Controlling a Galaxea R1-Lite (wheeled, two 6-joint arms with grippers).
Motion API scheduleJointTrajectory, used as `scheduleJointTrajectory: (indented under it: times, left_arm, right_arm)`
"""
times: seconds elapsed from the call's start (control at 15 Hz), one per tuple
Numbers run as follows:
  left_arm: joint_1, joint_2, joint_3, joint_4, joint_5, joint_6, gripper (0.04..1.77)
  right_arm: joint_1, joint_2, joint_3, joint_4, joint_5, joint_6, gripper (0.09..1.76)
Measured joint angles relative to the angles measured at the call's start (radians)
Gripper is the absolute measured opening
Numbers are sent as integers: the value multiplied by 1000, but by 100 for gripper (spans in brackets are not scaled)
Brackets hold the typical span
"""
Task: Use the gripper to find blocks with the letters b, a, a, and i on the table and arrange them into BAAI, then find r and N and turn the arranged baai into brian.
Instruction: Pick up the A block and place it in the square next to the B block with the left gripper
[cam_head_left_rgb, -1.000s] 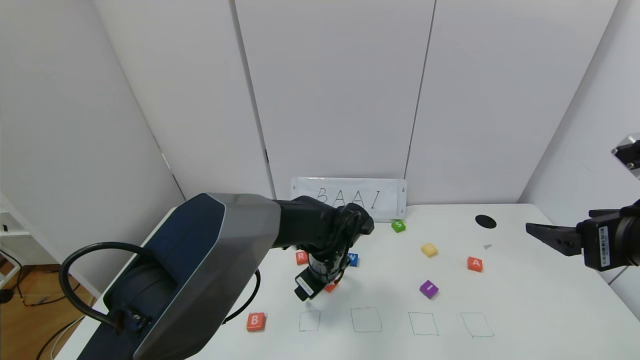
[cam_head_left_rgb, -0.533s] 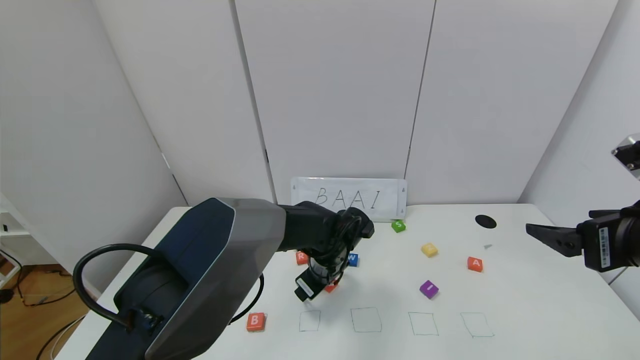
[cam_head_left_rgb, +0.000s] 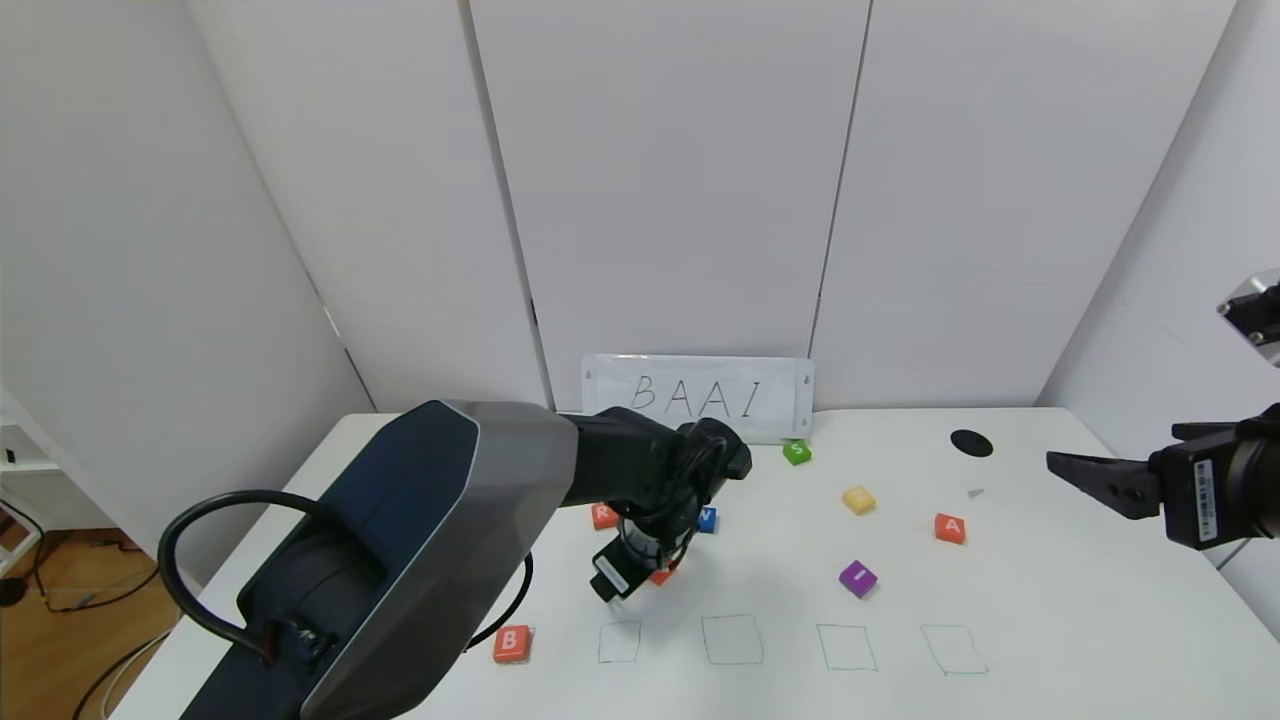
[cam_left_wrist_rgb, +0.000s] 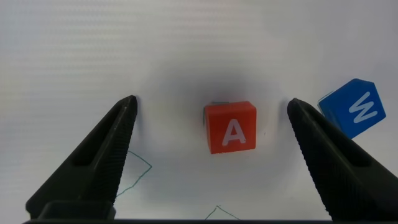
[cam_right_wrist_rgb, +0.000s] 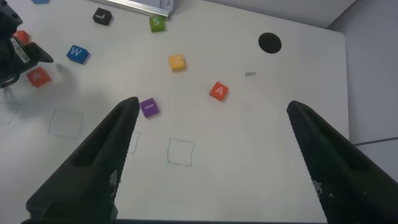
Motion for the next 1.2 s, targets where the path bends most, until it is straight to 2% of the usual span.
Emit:
scheduleJointTrajectory:
  times: [0.13, 0.4, 0.93, 1.07, 1.2]
  left_arm:
    - [-2, 4, 0, -1, 8, 3, 172]
    - [-17, 14, -1, -1, 65, 6, 172]
    - [-44, -9, -5, 30, 77, 1, 172]
    - [-55, -11, -5, 35, 119, 2, 172]
    - [-59, -8, -4, 32, 135, 4, 172]
  right_arm:
    - [3, -3, 0, 0, 0, 0, 171]
    - [5, -7, 1, 0, 0, 0, 171]
    - [7, -18, 1, 3, 1, -1, 171]
    - [14, -26, 1, 6, 1, -1, 171]
    - [24, -33, 4, 6, 0, -1, 171]
